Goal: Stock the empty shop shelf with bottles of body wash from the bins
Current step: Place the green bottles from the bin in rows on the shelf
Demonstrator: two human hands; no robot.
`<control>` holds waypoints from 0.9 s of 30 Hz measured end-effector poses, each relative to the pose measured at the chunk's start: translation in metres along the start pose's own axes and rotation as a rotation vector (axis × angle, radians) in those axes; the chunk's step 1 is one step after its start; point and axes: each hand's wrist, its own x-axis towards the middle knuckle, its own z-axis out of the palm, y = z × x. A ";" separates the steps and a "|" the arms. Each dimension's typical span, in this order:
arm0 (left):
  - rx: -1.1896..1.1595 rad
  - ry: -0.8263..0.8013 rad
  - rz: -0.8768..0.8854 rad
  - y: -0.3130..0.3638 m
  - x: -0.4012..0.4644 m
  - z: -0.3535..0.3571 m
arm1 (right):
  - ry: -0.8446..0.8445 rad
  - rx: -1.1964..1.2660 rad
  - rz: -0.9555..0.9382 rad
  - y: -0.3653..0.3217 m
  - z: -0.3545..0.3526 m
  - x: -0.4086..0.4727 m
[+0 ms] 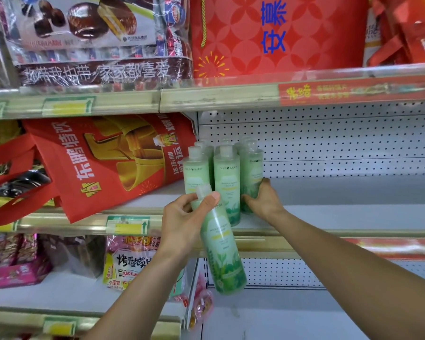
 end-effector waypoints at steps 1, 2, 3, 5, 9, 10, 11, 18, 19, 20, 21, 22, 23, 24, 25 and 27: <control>0.001 0.004 0.000 0.000 0.001 0.000 | 0.002 0.000 0.005 0.001 0.001 0.002; 0.002 0.007 0.001 0.000 0.001 0.000 | 0.006 0.002 0.010 0.001 0.001 0.003; 0.007 0.009 0.002 0.000 0.002 0.001 | 0.009 0.004 0.017 0.002 0.002 0.004; 0.022 0.015 0.000 0.002 0.002 0.003 | 0.003 0.005 0.026 0.002 0.002 0.005; 0.054 0.027 -0.010 0.004 0.001 0.004 | -0.121 -0.055 0.103 0.005 -0.003 0.002; 0.065 0.029 -0.010 0.004 0.001 0.003 | -0.133 -0.063 0.111 0.007 -0.006 -0.001; 0.075 0.031 -0.014 0.004 0.001 0.003 | -0.099 -0.074 0.097 0.008 -0.009 -0.005; 0.104 0.020 0.031 0.021 0.005 0.010 | -0.416 0.228 -0.256 -0.024 -0.043 -0.086; 0.093 0.020 0.049 0.024 0.006 0.013 | -0.533 0.192 -0.270 -0.027 -0.043 -0.095; 0.090 0.018 0.065 0.027 0.006 0.017 | -0.573 0.164 -0.288 -0.027 -0.041 -0.100; 0.098 0.007 0.085 0.032 0.005 0.021 | -0.541 0.144 -0.300 -0.026 -0.039 -0.101; 0.112 -0.007 0.106 0.035 0.005 0.025 | -0.481 0.136 -0.307 -0.026 -0.038 -0.100; 0.116 -0.024 0.129 0.038 0.005 0.029 | -0.421 0.132 -0.317 -0.026 -0.040 -0.097; 0.112 -0.034 0.151 0.040 0.006 0.032 | -0.373 0.122 -0.329 -0.026 -0.042 -0.094; 0.127 -0.023 0.186 0.042 0.009 0.033 | -0.325 0.104 -0.336 -0.025 -0.045 -0.091; 0.250 0.086 0.289 0.042 0.020 0.027 | -0.216 0.119 -0.313 -0.024 -0.054 -0.084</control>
